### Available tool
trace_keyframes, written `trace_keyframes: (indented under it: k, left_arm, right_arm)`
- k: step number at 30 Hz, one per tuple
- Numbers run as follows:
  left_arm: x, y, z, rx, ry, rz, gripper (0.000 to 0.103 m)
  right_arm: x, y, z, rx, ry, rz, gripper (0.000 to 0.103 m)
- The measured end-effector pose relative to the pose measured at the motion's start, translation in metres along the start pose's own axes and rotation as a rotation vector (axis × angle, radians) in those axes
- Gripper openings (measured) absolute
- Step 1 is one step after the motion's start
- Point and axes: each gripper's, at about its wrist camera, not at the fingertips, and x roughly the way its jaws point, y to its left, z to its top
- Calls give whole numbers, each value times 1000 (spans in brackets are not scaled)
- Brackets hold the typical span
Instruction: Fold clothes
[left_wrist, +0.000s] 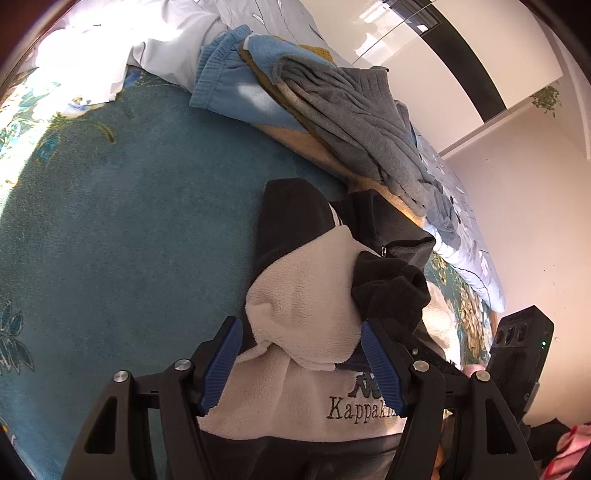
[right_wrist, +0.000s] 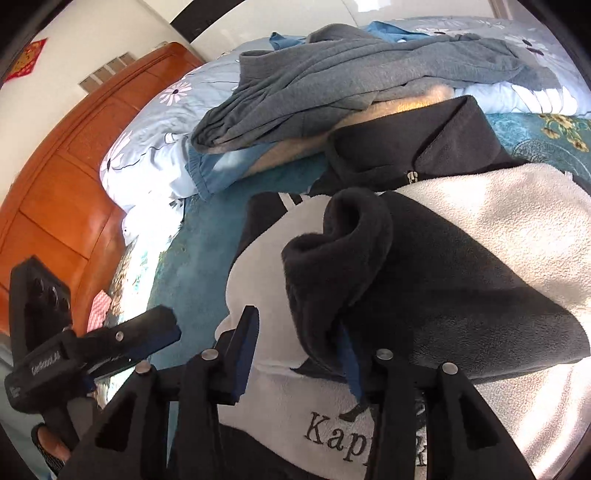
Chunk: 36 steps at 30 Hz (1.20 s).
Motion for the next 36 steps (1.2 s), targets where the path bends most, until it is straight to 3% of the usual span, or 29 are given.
trace_keyframes:
  k: [5, 12, 18, 20, 22, 23, 25, 31, 36]
  left_arm:
    - [20, -23, 6, 48, 31, -22, 71]
    - [62, -44, 6, 71, 85, -24, 71]
    - [68, -52, 3, 80, 36, -13, 68]
    - [67, -56, 4, 98, 13, -13, 59]
    - [65, -61, 5, 140, -4, 16, 30]
    - [66, -63, 6, 162, -12, 37, 23]
    - [62, -65, 9, 177, -23, 51, 19]
    - [9, -69, 24, 220, -179, -3, 19]
    - [15, -31, 27, 160, -140, 70, 19]
  right_arm:
    - [-38, -23, -24, 32, -46, 4, 48]
    - [-82, -72, -57, 150, -84, -62, 49]
    - [-103, -104, -75, 250, -117, -81, 49]
    - [-109, -111, -81, 277, -128, -75, 49]
    - [-116, -119, -88, 298, -138, -71, 49]
    - [-117, -120, -89, 305, -140, -72, 49]
    - [-117, -122, -91, 314, -139, -73, 49]
    - [-131, -125, -100, 325, -163, -85, 49]
    - [-135, -134, -108, 357, -171, -90, 49]
